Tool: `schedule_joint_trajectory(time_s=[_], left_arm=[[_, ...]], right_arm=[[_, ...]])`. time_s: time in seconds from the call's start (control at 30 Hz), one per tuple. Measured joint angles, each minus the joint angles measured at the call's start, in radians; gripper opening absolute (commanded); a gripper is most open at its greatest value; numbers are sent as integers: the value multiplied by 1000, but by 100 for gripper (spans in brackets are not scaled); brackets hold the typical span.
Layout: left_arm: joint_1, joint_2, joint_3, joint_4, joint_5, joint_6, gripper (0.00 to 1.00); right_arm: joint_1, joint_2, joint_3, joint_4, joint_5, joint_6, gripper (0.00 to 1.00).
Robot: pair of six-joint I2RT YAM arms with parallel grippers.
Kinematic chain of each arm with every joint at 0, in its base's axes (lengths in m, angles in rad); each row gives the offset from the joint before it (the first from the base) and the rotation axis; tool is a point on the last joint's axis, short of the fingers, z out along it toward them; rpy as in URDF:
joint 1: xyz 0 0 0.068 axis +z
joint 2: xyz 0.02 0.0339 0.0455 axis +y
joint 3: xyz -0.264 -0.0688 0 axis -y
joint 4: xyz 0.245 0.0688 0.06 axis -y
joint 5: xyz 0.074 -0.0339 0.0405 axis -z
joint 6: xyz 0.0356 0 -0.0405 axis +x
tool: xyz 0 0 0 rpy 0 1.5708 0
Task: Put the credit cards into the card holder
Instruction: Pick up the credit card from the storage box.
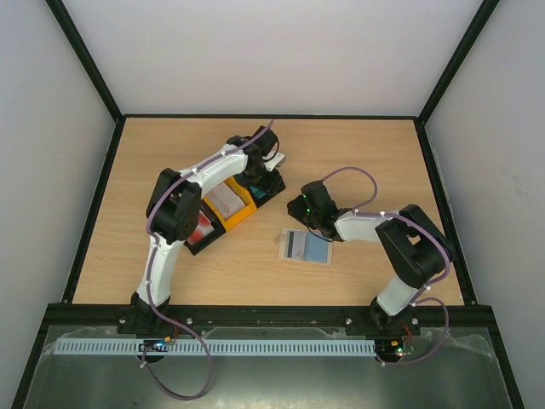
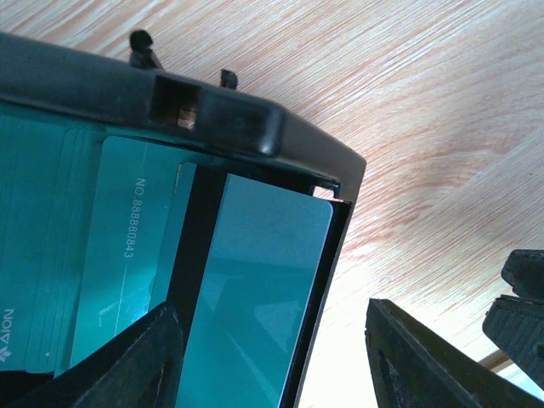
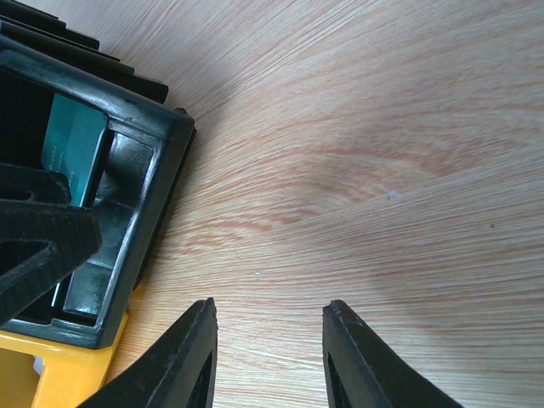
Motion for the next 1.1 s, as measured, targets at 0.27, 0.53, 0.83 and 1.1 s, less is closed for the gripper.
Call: schedule_joint_trajectory(time_s=[0.27, 0.53, 0.83, 1.1], left_arm=[[-7, 9, 0, -1, 6, 17, 50], [-15, 34, 5, -5, 8, 31, 30], [-18, 32, 12, -13, -10, 22, 17], [-18, 22, 15, -13, -14, 23, 10]], right_arm=[[-2, 0, -21, 1, 0, 0, 35], [-10, -14, -35, 0, 0, -1, 35], [-11, -26, -36, 0, 0, -4, 35], [-13, -26, -45, 0, -1, -4, 35]])
